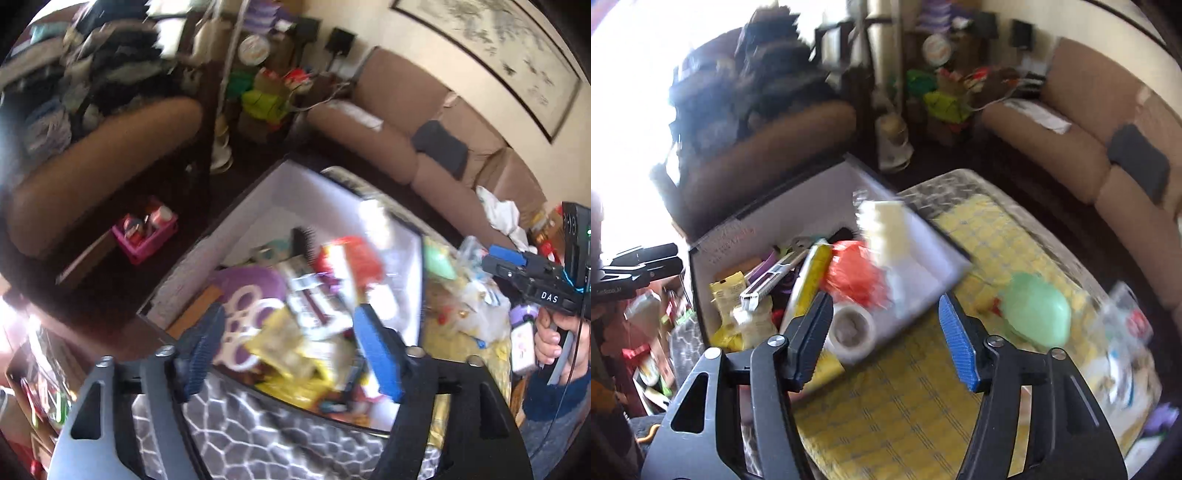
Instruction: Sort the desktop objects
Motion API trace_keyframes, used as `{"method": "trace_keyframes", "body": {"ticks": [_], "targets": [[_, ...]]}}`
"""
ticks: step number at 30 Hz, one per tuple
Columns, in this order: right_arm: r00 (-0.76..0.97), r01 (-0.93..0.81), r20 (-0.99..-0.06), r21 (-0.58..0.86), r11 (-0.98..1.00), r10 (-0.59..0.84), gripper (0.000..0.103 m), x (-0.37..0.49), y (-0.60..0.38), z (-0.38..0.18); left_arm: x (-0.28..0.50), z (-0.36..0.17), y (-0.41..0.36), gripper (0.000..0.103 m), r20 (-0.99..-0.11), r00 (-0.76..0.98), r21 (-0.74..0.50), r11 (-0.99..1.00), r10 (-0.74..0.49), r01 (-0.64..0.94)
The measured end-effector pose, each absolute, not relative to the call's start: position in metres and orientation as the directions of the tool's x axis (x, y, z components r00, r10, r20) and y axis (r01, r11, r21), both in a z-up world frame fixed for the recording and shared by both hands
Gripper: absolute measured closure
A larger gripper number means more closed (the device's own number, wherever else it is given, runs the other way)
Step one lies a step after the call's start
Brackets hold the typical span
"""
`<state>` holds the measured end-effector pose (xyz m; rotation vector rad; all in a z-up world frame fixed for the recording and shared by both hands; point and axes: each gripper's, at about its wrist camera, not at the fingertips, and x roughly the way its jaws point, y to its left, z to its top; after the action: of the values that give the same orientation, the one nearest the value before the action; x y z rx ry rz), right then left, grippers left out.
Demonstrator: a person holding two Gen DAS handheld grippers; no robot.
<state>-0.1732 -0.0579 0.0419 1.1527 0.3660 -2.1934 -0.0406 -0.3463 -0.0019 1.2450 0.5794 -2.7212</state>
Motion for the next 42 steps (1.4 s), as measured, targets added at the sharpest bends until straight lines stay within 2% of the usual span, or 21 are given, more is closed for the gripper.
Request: {"method": "trace_keyframes", "body": {"ticks": [4,8,14,20,22,25,29,31,33,34,35,37,41,42], "targets": [[-0.521,0.504,-0.792,0.015,-0.863,-0.318,0.036,-0.157,0.047,0.058,-0.046,0.028,-0.289,0.015,-0.71,-0.69,-0.286,-0.953,0.138,0.103],[-0.583,0.25,-0.797,0.011,-0.968,-0.16,0.035,-0.139,0.182,0.044,-0.058,0.036,-0.222,0.008,-0.72,-0.658,-0.261,-0.964,0.223,-0.041],[-0.541,0.006,-0.835,0.119,-0.993,-0.103,0.035,-0.107,0.319,-0.012,-0.086,-0.012,-0.125,0.008,-0.815,-0.52,-0.185,-0.965,0.255,-0.184],[-0.462,-0.037,-0.873,0.195,-0.98,-0.156,0.035,-0.089,0.369,-0.086,-0.11,-0.092,-0.058,0.008,-0.866,-0.403,-0.211,-0.948,0.295,-0.239],[-0.473,-0.039,-0.861,0.233,-0.972,-0.188,0.035,-0.087,0.368,-0.105,-0.119,-0.104,-0.04,0.008,-0.847,-0.402,-0.255,-0.929,0.348,-0.267],[-0.565,-0.042,-0.801,0.266,-0.963,-0.197,0.035,-0.097,0.359,-0.123,-0.14,-0.109,-0.011,0.008,-0.786,-0.48,-0.284,-0.917,0.39,-0.281],[-0.714,-0.096,-0.688,0.274,-0.957,-0.126,0.036,-0.124,0.352,-0.131,-0.173,-0.112,0.038,0.008,-0.706,-0.611,-0.189,-0.927,0.357,-0.324],[-0.766,-0.112,-0.64,0.235,-0.966,-0.067,0.036,-0.126,0.352,-0.129,-0.192,-0.118,0.06,0.012,-0.689,-0.641,-0.142,-0.93,0.338,-0.339],[-0.799,-0.193,-0.596,0.125,-0.973,0.082,0.034,-0.119,0.355,-0.128,-0.213,-0.131,0.076,0.026,-0.699,-0.646,-0.097,-0.936,0.306,-0.338],[-0.801,-0.216,-0.591,0.125,-0.968,0.102,0.034,-0.12,0.36,-0.128,-0.219,-0.137,0.081,0.033,-0.709,-0.649,-0.068,-0.943,0.276,-0.326],[-0.82,-0.19,-0.569,0.167,-0.967,0.062,0.034,-0.12,0.368,-0.125,-0.225,-0.142,0.083,0.041,-0.71,-0.655,-0.048,-0.946,0.257,-0.319],[-0.837,-0.184,-0.545,0.194,-0.964,0.05,0.035,-0.122,0.375,-0.123,-0.236,-0.154,0.085,0.048,-0.71,-0.649,-0.059,-0.942,0.272,-0.329],[-0.808,-0.226,-0.584,0.183,-0.957,0.079,0.035,-0.126,0.385,-0.131,-0.244,-0.168,0.085,0.082,-0.693,-0.648,-0.083,-0.928,0.315,-0.363],[-0.796,-0.242,-0.598,0.172,-0.955,0.095,0.035,-0.127,0.387,-0.134,-0.243,-0.168,0.083,0.083,-0.678,-0.659,-0.091,-0.927,0.326,-0.364]]}}
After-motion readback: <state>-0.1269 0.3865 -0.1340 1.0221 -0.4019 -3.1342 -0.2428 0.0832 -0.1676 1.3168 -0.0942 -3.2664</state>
